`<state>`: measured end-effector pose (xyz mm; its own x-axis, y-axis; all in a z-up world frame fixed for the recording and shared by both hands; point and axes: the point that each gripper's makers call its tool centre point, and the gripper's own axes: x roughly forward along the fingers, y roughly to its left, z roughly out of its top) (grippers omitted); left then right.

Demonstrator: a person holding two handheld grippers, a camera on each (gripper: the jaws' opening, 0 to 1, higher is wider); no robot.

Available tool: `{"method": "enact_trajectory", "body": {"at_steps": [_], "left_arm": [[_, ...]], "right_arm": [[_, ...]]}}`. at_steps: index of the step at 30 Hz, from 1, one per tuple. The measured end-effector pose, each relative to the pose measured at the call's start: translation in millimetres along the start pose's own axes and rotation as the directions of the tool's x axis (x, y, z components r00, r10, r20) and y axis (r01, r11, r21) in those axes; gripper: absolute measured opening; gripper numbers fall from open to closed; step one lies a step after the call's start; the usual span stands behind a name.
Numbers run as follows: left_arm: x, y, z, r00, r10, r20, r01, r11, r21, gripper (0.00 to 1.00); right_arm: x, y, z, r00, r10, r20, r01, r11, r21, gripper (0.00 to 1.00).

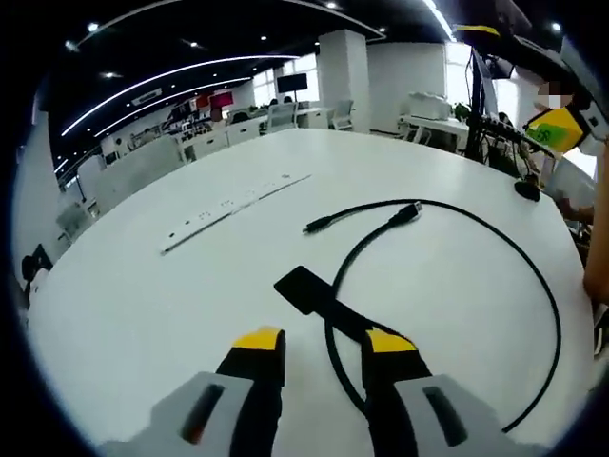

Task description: Find the charging cable on the desk, coil it up and secure with Velcro.

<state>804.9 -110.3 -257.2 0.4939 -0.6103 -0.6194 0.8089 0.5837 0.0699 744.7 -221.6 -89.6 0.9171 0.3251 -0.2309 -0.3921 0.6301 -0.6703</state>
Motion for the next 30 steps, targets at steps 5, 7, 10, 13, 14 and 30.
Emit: {"method": "enact_trajectory", "body": {"at_steps": [5,7,10,13,14,30], "left_arm": [[1.5,-1.4,-0.6,1.0,-0.011,0.012,0.012,1.0,-0.023,0.29],[2.1,-0.1,0.7,1.0,-0.01,0.019,0.01,0.999,-0.034,0.29],[3.3,0.9,0.3,1.0,-0.01,0.021,0.011,0.999,-0.037,0.27],[5.7,1.5,0.4,0.999,-0.017,0.031,0.019,0.998,-0.056,0.26],[6.1,1.2,0.7,0.999,-0.019,0.036,0.022,0.998,-0.063,0.26],[7.8,-1.4,-2.5,0.999,-0.024,0.025,0.025,0.998,-0.065,0.25]], "right_arm": [[-1.8,-1.0,-0.3,1.0,-0.005,-0.001,0.005,1.0,-0.006,0.7],[-1.8,-1.7,-0.8,1.0,-0.006,-0.003,0.006,1.0,-0.007,0.69],[-1.6,-2.4,-1.1,1.0,-0.006,-0.004,0.006,1.0,-0.009,0.69],[-0.9,-2.0,-1.1,1.0,-0.002,-0.003,0.002,1.0,-0.01,0.68],[-0.6,-2.0,-1.2,1.0,-0.002,-0.004,0.002,1.0,-0.01,0.68],[0.6,3.1,1.6,1.0,0.018,0.005,-0.018,1.0,-0.017,0.67]]}}
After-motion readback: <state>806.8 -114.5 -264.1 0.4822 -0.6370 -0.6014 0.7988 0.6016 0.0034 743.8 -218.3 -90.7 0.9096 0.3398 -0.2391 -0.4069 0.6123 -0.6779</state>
